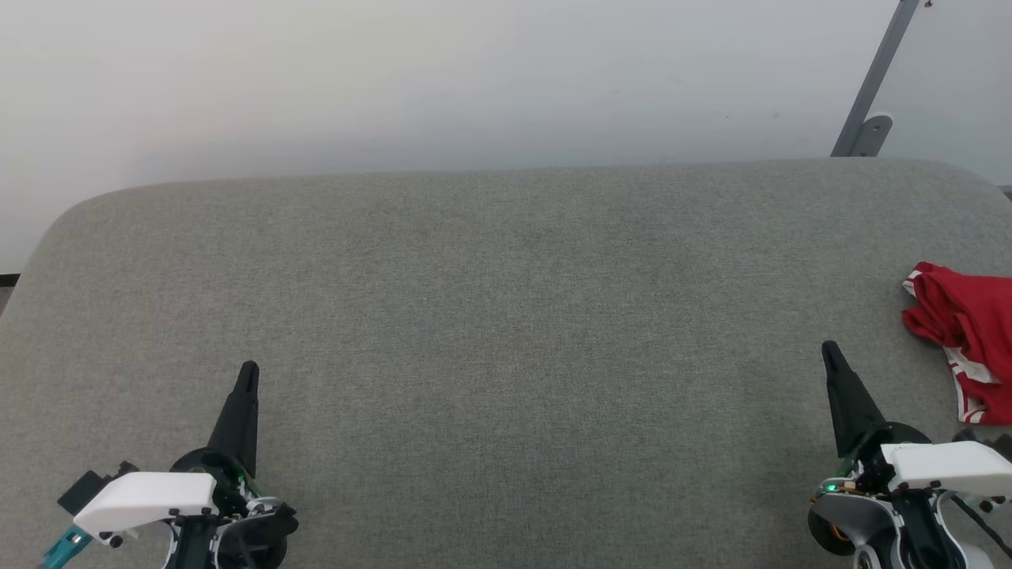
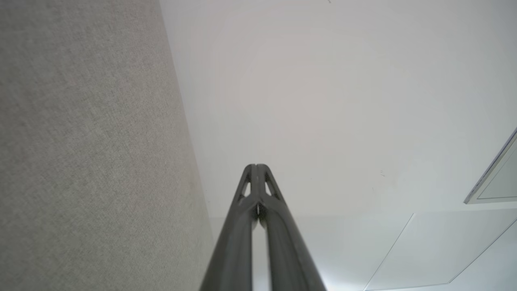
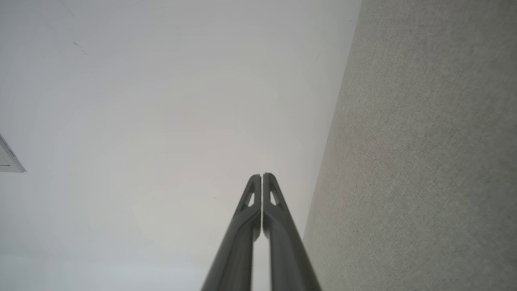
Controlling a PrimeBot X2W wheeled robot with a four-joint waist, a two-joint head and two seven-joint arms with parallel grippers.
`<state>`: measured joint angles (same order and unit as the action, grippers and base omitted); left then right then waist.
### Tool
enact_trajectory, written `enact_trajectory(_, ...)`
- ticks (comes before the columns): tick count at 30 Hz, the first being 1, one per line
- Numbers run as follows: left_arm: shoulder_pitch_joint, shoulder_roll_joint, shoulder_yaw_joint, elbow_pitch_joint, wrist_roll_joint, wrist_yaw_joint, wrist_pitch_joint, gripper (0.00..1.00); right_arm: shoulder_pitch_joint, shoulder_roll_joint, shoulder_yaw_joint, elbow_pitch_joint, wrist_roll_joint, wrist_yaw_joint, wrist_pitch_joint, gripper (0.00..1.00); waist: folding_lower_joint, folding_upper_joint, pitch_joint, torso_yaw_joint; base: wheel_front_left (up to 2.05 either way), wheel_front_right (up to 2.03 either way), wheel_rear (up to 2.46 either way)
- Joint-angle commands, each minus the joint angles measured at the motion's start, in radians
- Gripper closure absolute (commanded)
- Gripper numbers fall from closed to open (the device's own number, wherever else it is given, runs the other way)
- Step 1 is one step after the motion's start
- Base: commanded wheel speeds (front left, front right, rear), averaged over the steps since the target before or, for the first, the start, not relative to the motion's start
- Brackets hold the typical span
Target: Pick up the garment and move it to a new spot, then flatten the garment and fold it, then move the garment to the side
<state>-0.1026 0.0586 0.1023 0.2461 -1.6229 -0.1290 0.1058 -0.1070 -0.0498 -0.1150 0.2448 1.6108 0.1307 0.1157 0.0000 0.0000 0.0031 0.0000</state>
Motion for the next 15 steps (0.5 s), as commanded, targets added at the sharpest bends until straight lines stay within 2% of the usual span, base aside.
enact_trajectory(1,-0.012,-0.002,0.004,0.000,0.004,-0.003,0.004,1.00,-0.004,0.002,-0.001,0.001,0.002,0.000,0.002,1.00,0.0000,0.0000,0.000,0.000,0.00,0.00,0.00)
enact_trajectory(15,-0.012,-0.003,0.006,-0.001,0.005,-0.003,0.006,1.00,-0.004,0.002,-0.001,0.001,0.002,0.000,0.002,1.00,0.0000,0.0000,0.000,0.000,0.00,0.00,0.00)
